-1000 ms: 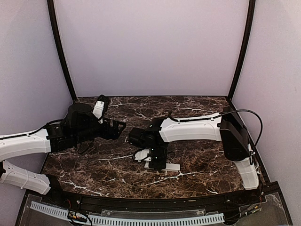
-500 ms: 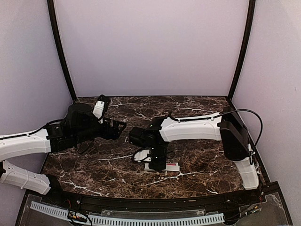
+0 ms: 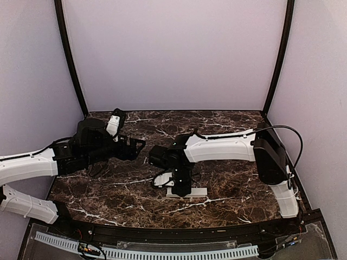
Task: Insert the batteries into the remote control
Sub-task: Place the battery cover on the remote control without the battery cover.
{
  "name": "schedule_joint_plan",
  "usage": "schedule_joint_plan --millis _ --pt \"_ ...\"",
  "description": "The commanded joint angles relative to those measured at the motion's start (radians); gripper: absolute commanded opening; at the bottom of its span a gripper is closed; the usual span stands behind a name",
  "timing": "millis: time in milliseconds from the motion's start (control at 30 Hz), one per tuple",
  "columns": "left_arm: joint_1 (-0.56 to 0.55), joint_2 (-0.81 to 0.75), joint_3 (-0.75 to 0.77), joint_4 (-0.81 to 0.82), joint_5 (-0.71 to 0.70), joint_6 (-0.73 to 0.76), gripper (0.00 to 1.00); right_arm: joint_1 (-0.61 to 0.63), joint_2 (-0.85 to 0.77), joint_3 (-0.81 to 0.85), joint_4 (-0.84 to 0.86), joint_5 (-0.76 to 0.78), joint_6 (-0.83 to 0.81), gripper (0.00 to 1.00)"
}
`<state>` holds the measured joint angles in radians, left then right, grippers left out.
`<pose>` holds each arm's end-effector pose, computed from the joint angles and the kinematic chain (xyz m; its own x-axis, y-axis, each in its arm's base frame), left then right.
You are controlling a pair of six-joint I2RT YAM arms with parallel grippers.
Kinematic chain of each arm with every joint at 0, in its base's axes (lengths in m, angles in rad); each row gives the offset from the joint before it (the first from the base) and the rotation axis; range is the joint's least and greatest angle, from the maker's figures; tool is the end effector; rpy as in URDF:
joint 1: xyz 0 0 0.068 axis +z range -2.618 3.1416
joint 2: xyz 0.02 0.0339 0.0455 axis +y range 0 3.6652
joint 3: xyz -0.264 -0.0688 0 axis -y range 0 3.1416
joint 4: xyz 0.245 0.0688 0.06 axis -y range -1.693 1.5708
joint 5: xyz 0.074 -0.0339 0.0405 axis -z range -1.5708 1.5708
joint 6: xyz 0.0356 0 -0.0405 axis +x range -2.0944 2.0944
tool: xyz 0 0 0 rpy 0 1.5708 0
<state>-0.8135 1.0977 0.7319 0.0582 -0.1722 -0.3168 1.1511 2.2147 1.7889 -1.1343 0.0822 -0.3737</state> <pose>0.1789 -0.1803 0.2839 -0.3857 -0.0387 -0.9218 0.5089 0.8244 -0.2476 0.1769 0.3893 0.1686 -0.0472 -0.9987 0.0200 -0.9957 0.0455 -0.0803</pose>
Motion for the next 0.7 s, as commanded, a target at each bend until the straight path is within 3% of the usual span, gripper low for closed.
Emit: schedule_joint_plan --millis 0,667 --pt "0.005 -0.020 -0.019 0.018 0.012 0.013 0.89 -0.005 0.021 0.021 -0.012 -0.013 -0.041 0.31" --pt "0.005 -0.018 -0.019 0.029 0.035 0.028 0.89 -0.021 0.032 0.034 -0.012 -0.051 -0.077 0.50"
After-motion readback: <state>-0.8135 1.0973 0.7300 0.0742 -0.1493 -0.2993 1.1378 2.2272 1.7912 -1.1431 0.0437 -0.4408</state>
